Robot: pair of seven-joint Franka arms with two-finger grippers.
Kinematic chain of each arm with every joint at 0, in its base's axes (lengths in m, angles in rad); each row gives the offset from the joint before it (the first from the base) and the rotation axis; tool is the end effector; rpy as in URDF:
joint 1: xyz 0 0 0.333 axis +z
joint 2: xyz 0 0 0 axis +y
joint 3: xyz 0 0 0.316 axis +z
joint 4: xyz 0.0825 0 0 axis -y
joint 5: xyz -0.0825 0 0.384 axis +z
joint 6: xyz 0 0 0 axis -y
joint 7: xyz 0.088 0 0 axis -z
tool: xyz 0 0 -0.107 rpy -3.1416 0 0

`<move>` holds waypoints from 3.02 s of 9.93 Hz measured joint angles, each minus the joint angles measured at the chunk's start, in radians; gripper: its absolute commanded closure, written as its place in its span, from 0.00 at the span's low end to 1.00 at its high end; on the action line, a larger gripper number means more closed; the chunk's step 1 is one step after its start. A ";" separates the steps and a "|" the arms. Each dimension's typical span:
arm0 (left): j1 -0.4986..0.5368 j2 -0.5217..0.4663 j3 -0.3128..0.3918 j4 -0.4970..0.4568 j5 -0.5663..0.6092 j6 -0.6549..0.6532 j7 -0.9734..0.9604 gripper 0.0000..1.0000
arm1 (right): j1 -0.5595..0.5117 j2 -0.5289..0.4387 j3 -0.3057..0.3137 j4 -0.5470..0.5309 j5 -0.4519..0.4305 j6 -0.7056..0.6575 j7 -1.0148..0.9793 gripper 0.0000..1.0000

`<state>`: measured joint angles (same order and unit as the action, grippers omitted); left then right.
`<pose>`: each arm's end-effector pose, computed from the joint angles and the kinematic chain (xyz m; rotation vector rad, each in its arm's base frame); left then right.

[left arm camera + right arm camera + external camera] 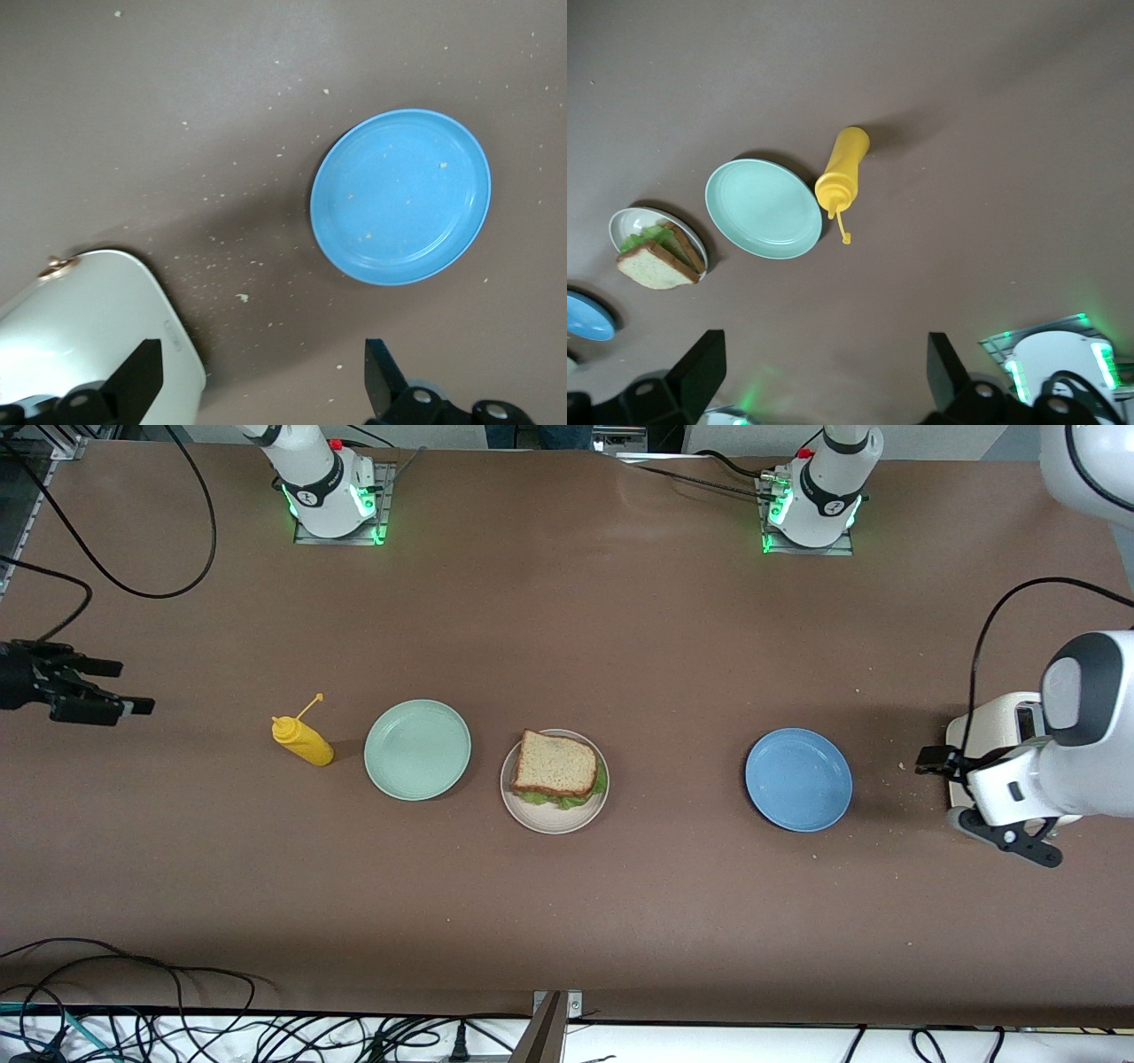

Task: Make sandwich on beige plate with both arms

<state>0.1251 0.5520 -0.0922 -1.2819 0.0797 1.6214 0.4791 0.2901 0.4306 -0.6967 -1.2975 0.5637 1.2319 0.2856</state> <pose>0.6903 0.0444 0.4166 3.0213 -0.6917 -0.3280 0.6162 -0.0988 0.5215 -2.6478 0.8508 0.5469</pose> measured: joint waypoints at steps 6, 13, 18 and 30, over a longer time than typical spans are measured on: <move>-0.003 -0.118 -0.021 -0.002 -0.001 -0.043 -0.150 0.00 | 0.135 -0.189 0.028 0.000 -0.255 -0.003 -0.025 0.00; -0.003 -0.377 -0.067 -0.183 -0.025 -0.136 -0.292 0.00 | -0.200 -0.266 0.577 0.002 -0.526 0.063 -0.027 0.00; -0.004 -0.406 -0.130 -0.159 -0.026 -0.178 -0.413 0.00 | -0.382 -0.347 0.800 -0.099 -0.569 0.152 -0.025 0.00; 0.075 -0.411 -0.115 -0.112 -0.074 -0.209 -0.363 0.00 | -0.426 -0.451 0.875 -0.234 -0.570 0.223 0.012 0.00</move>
<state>0.2000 0.1408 -0.2074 -1.3944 0.0056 1.4122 0.1162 -0.1363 -0.0208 0.1786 -1.5311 -0.0058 1.4550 0.2976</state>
